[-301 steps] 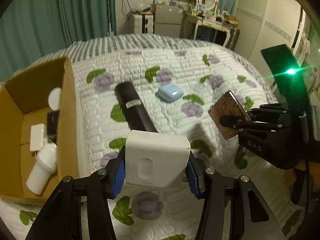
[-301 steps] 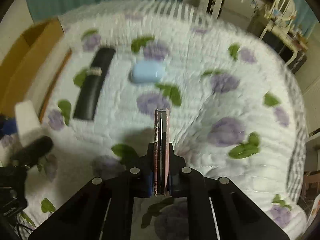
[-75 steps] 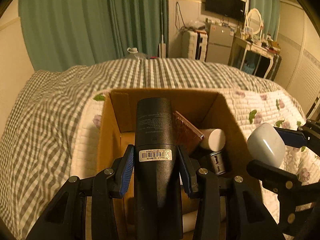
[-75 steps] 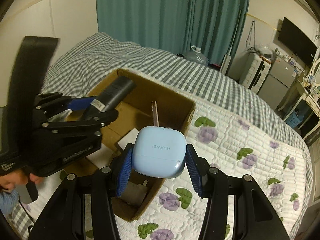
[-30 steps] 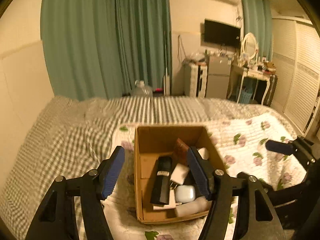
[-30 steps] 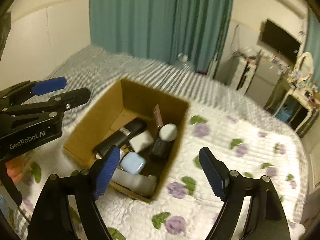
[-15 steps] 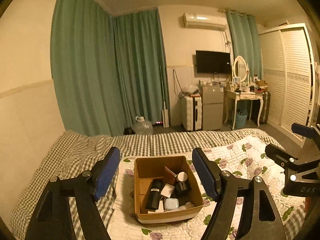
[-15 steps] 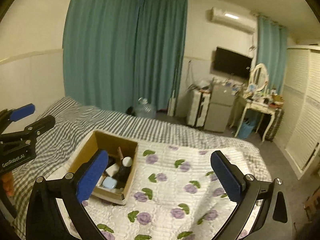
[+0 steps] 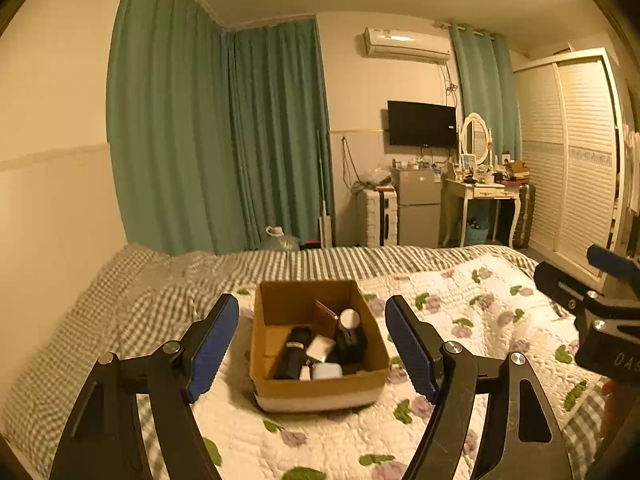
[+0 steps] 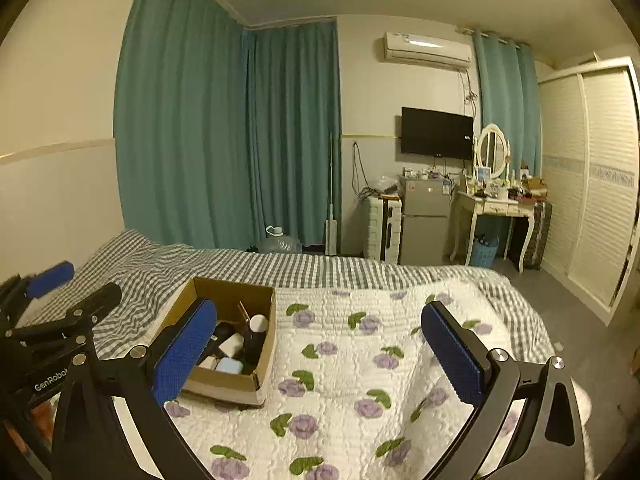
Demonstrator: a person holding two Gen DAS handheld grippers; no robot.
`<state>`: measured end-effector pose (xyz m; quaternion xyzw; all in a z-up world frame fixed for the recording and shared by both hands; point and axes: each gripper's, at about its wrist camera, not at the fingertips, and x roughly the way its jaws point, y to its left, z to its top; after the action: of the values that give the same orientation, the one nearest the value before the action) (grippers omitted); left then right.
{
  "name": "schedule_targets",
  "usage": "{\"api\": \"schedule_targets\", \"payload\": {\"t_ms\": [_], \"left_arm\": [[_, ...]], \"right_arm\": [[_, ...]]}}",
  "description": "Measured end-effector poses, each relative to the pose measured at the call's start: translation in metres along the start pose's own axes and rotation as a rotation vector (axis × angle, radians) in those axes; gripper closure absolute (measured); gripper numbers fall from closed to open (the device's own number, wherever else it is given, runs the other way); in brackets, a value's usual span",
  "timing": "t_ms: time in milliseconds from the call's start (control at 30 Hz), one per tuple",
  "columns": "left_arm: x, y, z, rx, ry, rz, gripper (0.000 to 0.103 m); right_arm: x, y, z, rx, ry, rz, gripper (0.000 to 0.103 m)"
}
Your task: Organize rigid objects
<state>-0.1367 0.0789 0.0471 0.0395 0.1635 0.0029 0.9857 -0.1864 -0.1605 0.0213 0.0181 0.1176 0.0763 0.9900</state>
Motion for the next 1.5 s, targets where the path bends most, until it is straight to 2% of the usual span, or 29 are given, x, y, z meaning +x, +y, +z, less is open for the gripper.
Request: {"api": "schedule_targets", "payload": {"t_ms": [633,1500], "left_arm": [[0.007,0.004,-0.021,-0.001,0.064,-0.006,0.025],[0.005,0.004,-0.023,0.013,0.061,-0.017,0.025]], "right_arm": [[0.015,0.01,-0.018,-0.03,0.047,-0.037,0.0],[0.019,0.014,-0.025,-0.022,0.064,-0.032,0.0]]}}
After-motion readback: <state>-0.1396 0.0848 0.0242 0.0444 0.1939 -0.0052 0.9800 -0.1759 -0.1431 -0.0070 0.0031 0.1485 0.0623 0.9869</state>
